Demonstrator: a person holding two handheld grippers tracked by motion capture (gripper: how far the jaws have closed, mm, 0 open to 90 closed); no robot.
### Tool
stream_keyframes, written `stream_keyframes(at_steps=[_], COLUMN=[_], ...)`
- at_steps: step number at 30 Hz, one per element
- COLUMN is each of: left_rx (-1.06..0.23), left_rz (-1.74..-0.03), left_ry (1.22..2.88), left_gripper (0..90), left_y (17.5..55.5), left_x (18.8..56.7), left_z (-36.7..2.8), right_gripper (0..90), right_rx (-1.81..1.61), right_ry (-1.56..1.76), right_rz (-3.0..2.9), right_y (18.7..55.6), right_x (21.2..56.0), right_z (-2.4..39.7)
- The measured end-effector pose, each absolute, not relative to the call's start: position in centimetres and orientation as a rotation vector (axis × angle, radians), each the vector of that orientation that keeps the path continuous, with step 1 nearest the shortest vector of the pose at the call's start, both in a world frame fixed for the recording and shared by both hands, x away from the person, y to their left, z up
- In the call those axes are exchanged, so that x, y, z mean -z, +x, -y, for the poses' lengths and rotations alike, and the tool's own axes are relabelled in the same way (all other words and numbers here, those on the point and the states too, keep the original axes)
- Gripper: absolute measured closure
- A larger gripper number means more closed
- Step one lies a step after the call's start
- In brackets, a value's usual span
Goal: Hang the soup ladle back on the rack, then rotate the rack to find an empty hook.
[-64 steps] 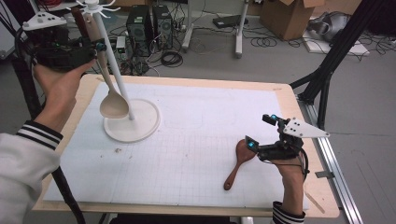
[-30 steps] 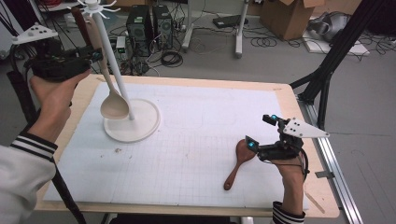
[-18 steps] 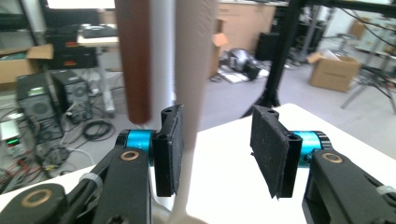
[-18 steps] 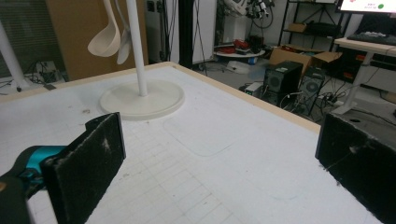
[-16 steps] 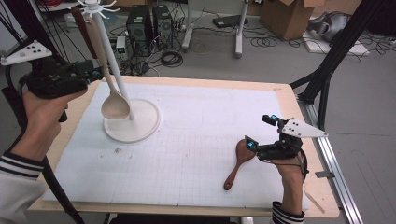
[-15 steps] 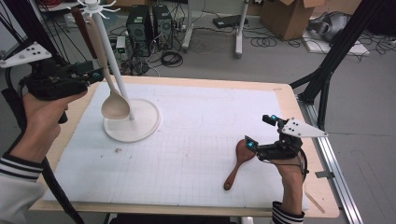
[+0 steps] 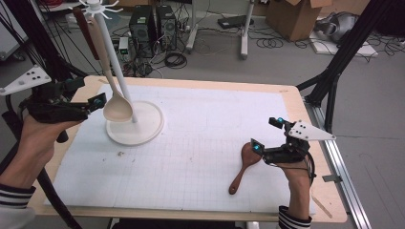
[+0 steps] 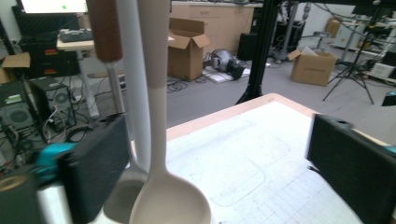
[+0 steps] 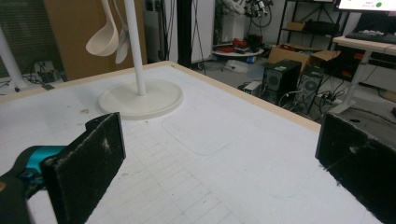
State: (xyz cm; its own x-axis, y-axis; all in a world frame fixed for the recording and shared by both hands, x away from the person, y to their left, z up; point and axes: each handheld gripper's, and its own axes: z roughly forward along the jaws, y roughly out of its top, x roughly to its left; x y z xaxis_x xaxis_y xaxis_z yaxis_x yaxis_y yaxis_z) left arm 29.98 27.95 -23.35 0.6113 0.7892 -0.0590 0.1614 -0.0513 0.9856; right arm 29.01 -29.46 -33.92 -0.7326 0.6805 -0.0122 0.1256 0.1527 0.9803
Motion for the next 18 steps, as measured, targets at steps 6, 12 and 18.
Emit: stream_keyframes(at_steps=[6,12,18], left_rx=[-0.638,-0.648,-0.647], left_rz=[-0.800,-0.794,-0.791], left_ry=[1.557,1.561,1.573], left_gripper=[1.7,1.7,1.7], left_y=[29.38,29.10,29.07], left_x=[23.34,23.20,23.17], left_z=[-28.49,-28.59,-28.50], right_gripper=[0.4,0.4,0.4], right_rx=[-1.613,-1.619,-1.613], right_ry=[0.778,0.785,0.780], right_rz=[-1.974,-1.970,-1.970], right_y=[28.97,28.88,28.97], right_x=[33.91,33.88,33.93], right_z=[29.64,29.70,29.71])
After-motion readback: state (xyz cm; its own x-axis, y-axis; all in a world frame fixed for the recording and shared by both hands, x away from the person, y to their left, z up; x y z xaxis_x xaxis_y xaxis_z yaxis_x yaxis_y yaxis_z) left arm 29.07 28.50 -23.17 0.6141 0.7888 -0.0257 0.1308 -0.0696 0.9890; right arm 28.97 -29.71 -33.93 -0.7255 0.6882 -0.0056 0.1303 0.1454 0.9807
